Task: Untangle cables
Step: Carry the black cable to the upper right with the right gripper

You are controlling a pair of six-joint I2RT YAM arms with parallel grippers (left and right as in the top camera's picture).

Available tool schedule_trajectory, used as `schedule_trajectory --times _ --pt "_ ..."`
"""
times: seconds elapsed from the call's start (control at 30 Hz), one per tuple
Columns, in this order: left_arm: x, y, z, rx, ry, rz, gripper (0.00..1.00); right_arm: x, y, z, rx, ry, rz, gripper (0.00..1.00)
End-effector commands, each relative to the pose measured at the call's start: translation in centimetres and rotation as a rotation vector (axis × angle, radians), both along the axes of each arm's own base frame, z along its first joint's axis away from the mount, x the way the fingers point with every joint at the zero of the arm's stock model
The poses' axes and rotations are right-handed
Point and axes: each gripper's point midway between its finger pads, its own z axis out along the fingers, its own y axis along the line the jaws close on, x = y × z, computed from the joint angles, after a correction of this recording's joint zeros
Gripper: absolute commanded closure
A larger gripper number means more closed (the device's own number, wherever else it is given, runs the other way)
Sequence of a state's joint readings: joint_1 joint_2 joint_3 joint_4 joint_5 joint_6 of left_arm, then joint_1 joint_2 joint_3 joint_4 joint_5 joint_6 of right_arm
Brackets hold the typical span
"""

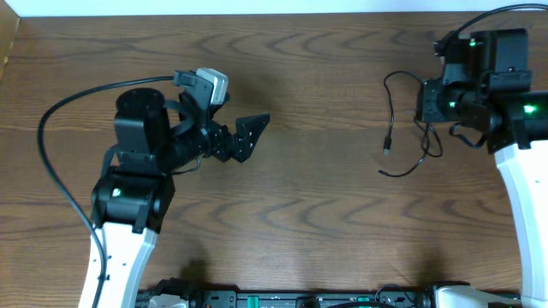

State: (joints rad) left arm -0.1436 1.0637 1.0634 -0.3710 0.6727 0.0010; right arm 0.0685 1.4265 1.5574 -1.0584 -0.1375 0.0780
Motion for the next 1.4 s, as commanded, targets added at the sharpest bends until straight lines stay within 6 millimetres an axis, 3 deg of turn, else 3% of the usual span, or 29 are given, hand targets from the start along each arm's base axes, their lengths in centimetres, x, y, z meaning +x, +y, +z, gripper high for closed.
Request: schedule_trajectory --times 0.0,0.23,0.4,0.5,0.6,0.87,1.07,1.37 --pt "-0.4 0.5 0.2 0.017 -0.016 0.015 0.02 0.9 -1.3 4.1 -0.012 -0.121 -0.008 0.99" --pt "-0.6 0.8 0.5 0.028 -0.039 0.001 0.02 1.3 -1.1 13.5 0.008 -0.386 0.126 0.99" --pt "0.2 2.3 0.6 0.037 -0.044 0.073 0.02 0.7 -1.6 16.8 -0.006 -0.462 0.113 0.99" --pt "1.8 5.6 -0.2 0.012 0.044 0.304 0.02 0.6 -2.1 17.5 -0.01 -0.479 0.099 0.99" --pt "2.4 7.6 -0.4 -0.008 0.076 0.439 0.02 1.2 -3.5 16.6 -0.013 -0.446 0.036 0.99" --pt "1.8 7.5 -0.6 0.015 0.076 0.421 0.02 4.6 -7.9 11.7 0.009 -0.297 -0.103 0.99" --pt "1.2 7.4 -1.3 0.058 0.087 0.389 0.02 7.4 -11.4 10.2 0.022 -0.264 -0.188 0.99" --pt "0.5 4.9 -0.2 -0.014 0.07 0.248 0.02 10.5 -21.0 8.4 -0.175 -0.225 -0.471 0.99"
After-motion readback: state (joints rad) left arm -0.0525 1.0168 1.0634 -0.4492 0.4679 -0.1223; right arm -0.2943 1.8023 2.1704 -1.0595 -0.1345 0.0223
